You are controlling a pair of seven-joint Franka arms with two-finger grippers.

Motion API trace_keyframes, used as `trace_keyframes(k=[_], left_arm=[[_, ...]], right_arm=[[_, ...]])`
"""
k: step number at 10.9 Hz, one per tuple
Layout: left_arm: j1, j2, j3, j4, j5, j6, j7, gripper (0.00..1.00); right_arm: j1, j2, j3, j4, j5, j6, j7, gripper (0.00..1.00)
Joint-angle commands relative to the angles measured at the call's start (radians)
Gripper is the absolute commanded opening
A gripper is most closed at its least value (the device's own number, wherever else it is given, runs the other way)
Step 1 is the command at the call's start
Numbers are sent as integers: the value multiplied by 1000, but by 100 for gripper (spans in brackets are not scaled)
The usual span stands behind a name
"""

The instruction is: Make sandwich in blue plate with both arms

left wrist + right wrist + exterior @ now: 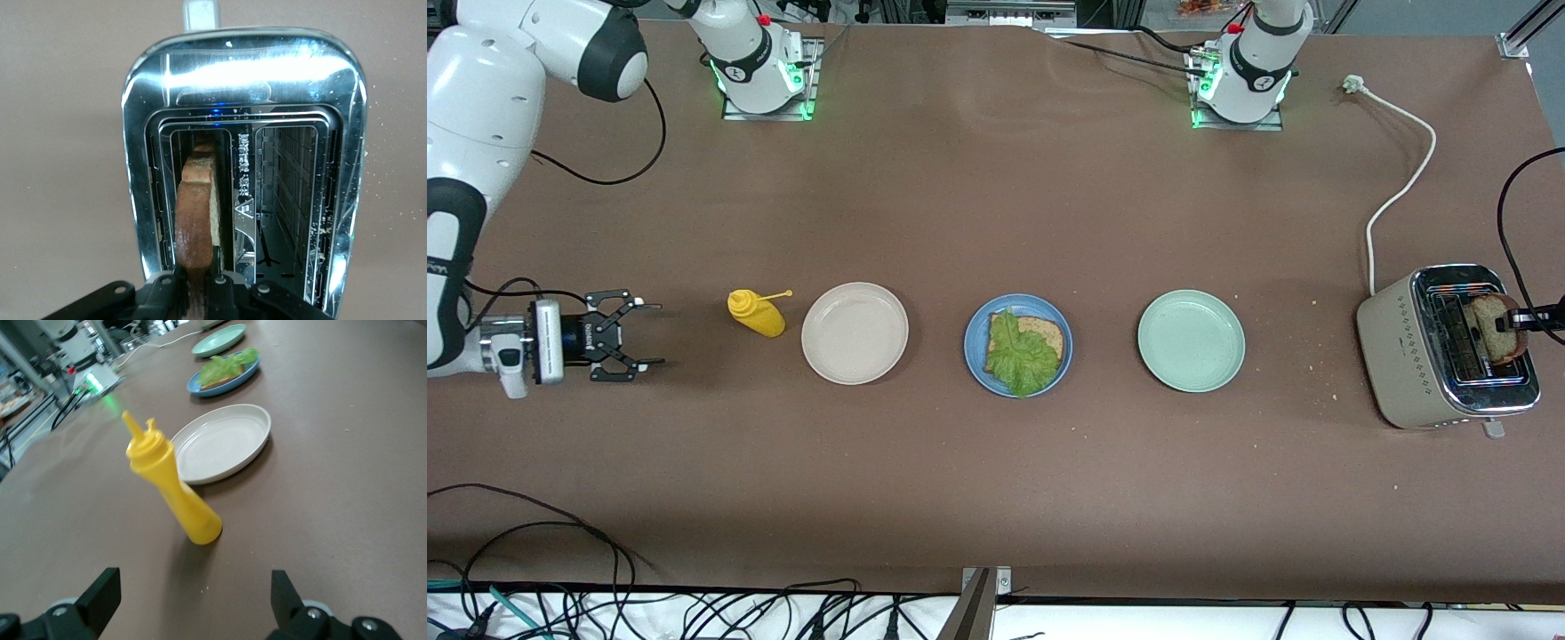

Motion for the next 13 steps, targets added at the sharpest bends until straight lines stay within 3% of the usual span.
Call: trace_keyframes(k=[1,5,7,10,13], left_arm=[[6,-63,-10,13,15,-78,38,0],[3,-181,-18,19,17,-228,38,0],[3,-203,-19,73,15,-331,40,0],[-5,-203,-21,152,-3,-422,38,0],[-10,-201,-60,193,-6,-457,33,0]], right_arm=[[23,-57,-7,15,-2,-8,350,100],[75,-136,-7,80,-86,-12,719,100],[129,-196,-7,81,-135,-12,902,100],[185,-313,-7,81,-279,-15,1134,100],[234,-416,-7,81,-439,-41,1221,100]])
